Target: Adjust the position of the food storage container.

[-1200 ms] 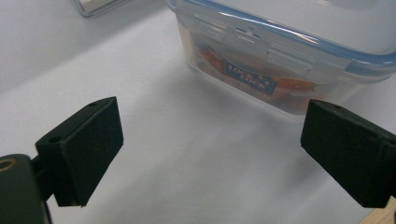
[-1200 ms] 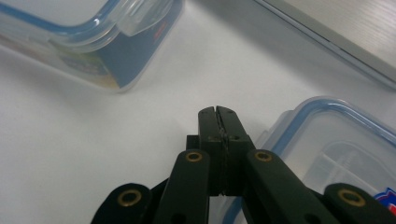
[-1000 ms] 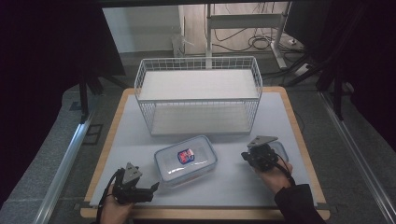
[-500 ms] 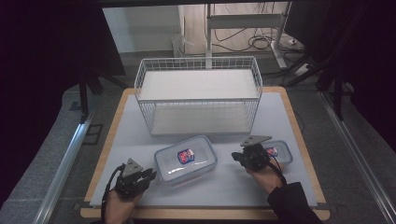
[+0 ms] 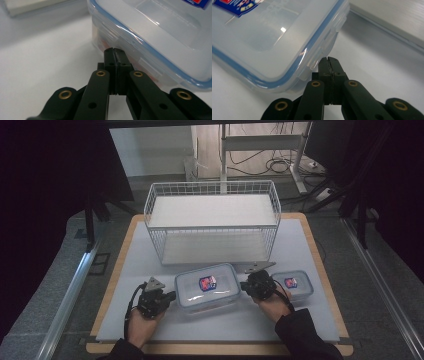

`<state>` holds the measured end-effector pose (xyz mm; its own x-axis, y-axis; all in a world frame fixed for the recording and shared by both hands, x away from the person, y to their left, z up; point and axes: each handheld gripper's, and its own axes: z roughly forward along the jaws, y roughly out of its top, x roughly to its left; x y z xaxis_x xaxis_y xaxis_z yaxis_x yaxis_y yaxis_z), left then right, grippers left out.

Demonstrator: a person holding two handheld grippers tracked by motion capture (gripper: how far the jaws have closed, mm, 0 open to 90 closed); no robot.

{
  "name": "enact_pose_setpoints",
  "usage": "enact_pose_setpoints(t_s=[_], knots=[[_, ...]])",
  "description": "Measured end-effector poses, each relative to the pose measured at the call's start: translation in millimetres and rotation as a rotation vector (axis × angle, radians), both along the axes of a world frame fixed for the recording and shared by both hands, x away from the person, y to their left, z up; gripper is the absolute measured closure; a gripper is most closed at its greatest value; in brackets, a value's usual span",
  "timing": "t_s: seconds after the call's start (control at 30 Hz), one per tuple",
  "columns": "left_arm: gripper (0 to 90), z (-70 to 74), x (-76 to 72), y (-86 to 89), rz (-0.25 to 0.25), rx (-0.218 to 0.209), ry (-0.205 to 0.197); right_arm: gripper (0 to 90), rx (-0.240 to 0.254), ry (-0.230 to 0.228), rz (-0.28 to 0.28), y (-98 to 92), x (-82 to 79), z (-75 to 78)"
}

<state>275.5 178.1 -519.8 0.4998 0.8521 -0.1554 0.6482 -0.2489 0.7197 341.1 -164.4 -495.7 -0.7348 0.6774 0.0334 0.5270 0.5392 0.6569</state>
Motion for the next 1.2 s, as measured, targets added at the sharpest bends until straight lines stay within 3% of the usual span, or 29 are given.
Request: enact_pose_setpoints(t_s=[0.17, 0.37, 0.53, 0.67, 0.73, 0.83, 1.13, 1.2], knots=[[90.0, -0.1, 12.1, -9.8, -0.02, -0.008, 0.007, 89.6, -0.021, 0.0, -0.008, -9.0, -11.5, 2.7], [90.0, 2.2, 6.6, -20.4, -0.058, 0.02, 0.007, 89.7, -0.058, -0.019, -0.005, -18.0, -29.9, 5.3], [89.3, 3.1, 5.4, -19.3, -0.069, 0.016, 0.011, 89.6, -0.055, -0.014, 0.0, -22.3, -31.1, 5.7], [67.4, 10.0, -5.4, -10.2, -0.048, 0.07, -0.057, 81.5, -0.051, -0.041, 0.014, -30.2, -32.6, 9.2], [56.8, 13.8, -13.6, -3.6, -0.053, 0.067, -0.088, 75.9, -0.02, -0.046, 0.022, -36.6, -34.4, 11.2], [40.8, 16.1, -24.1, 3.2, -0.055, 0.108, -0.133, 65.5, 0.029, -0.055, 0.025, -47.4, -38.9, 14.9], [10.4, 13.7, -39.7, 10.8, -0.093, 0.075, -0.132, 34.6, 0.09, -0.108, 0.037, -66.6, -51.6, 19.0], [7.7, 13.1, -44.2, 11.8, -0.1, 0.068, -0.136, 29.8, 0.096, -0.114, 0.037, -66.6, -53.9, 18.5]])
